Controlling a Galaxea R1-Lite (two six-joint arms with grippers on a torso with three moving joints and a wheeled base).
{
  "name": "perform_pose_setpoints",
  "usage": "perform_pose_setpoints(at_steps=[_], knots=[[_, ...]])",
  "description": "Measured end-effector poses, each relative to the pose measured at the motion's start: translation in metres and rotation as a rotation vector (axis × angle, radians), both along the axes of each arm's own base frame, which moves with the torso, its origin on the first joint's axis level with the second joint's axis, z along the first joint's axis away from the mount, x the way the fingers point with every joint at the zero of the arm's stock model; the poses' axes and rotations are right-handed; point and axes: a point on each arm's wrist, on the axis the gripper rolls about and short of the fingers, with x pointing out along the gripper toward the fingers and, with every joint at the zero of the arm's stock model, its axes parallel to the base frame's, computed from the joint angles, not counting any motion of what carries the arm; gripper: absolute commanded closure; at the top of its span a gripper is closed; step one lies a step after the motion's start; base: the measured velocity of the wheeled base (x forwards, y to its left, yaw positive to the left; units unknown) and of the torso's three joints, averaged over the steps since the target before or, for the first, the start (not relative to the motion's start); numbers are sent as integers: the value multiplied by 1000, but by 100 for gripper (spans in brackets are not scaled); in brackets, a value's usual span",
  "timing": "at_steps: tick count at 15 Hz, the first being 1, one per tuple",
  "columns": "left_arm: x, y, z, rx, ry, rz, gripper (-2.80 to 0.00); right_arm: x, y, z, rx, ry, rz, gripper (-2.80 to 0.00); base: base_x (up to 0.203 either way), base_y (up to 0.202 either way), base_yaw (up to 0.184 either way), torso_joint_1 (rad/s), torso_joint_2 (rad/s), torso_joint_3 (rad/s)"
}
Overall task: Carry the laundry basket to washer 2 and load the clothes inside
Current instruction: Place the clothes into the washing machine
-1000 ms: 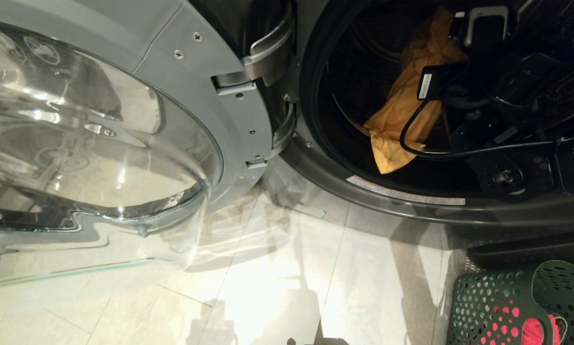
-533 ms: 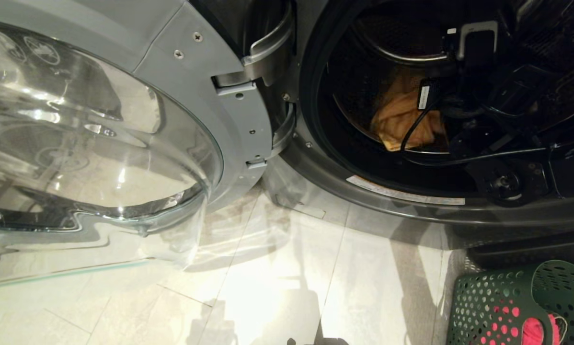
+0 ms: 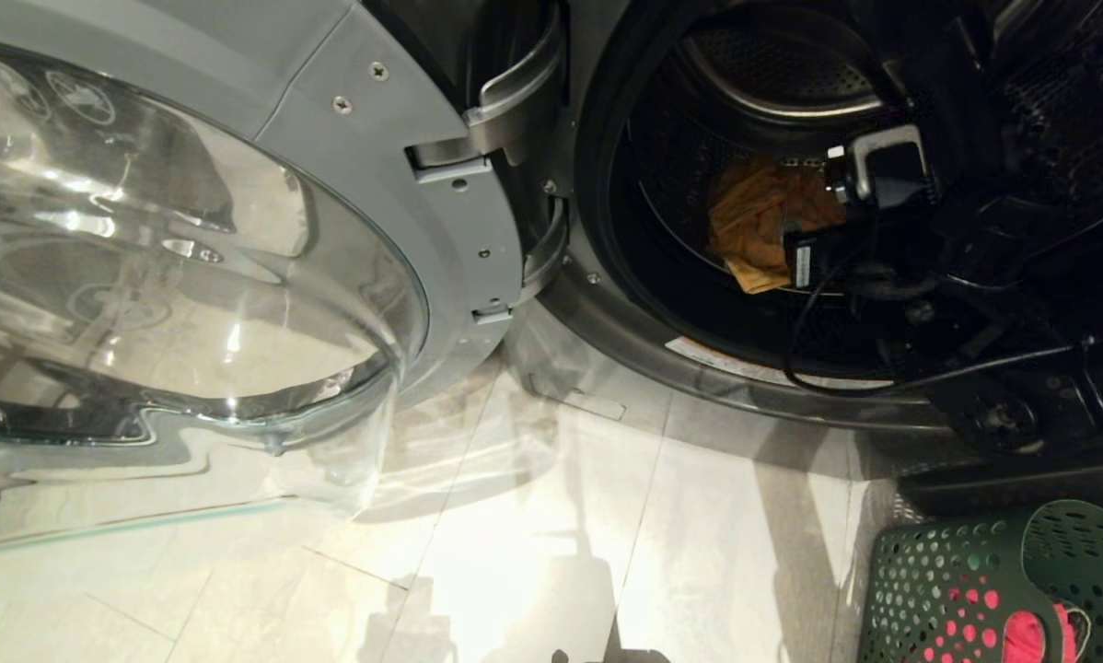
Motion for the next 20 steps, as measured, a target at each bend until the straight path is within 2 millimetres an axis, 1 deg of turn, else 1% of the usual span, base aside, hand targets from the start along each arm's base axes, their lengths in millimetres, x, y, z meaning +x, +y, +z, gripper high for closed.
perform_pose_setpoints(at_steps=[2, 4, 6, 7, 9, 11, 12, 13, 14, 16, 18, 20], knots=[[0, 0, 0, 0, 0, 0, 0, -33, -2, 1, 23, 53, 70, -280, 0, 0, 0, 0, 0, 0], [0, 0, 0, 0, 0, 0, 0, -76, -4, 11, 63, 117, 148, -280, 0, 0, 0, 0, 0, 0], [0, 0, 0, 0, 0, 1, 0, -120, -14, 21, 101, 195, 204, -280, 0, 0, 0, 0, 0, 0], [0, 0, 0, 0, 0, 0, 0, -143, -22, 22, 122, 256, 221, -280, 0, 0, 0, 0, 0, 0], [0, 0, 0, 0, 0, 0, 0, -185, -40, 13, 159, 411, 231, -280, 0, 0, 0, 0, 0, 0], [0, 0, 0, 0, 0, 0, 0, -221, -59, -6, 202, 583, 207, -280, 0, 0, 0, 0, 0, 0], [0, 0, 0, 0, 0, 0, 0, -237, -68, -20, 239, 675, 179, -280, 0, 0, 0, 0, 0, 0], [0, 0, 0, 0, 0, 0, 0, -249, -74, -32, 265, 745, 148, 0, 0, 0, 0, 0, 0, 0], [0, 0, 0, 0, 0, 1, 0, -258, -80, -42, 275, 790, 122, 0, 0, 0, 0, 0, 0, 0], [0, 0, 0, 0, 0, 1, 0, -267, -87, -54, 286, 811, 80, 0, 0, 0, 0, 0, 0, 0], [0, 0, 0, 0, 0, 1, 0, -270, -93, -62, 303, 811, 10, 0, 0, 0, 0, 0, 0, 0], [0, 0, 0, 0, 0, 1, 0, -270, -99, -72, 320, 824, -106, 0, 0, 0, 0, 0, 0, 0]])
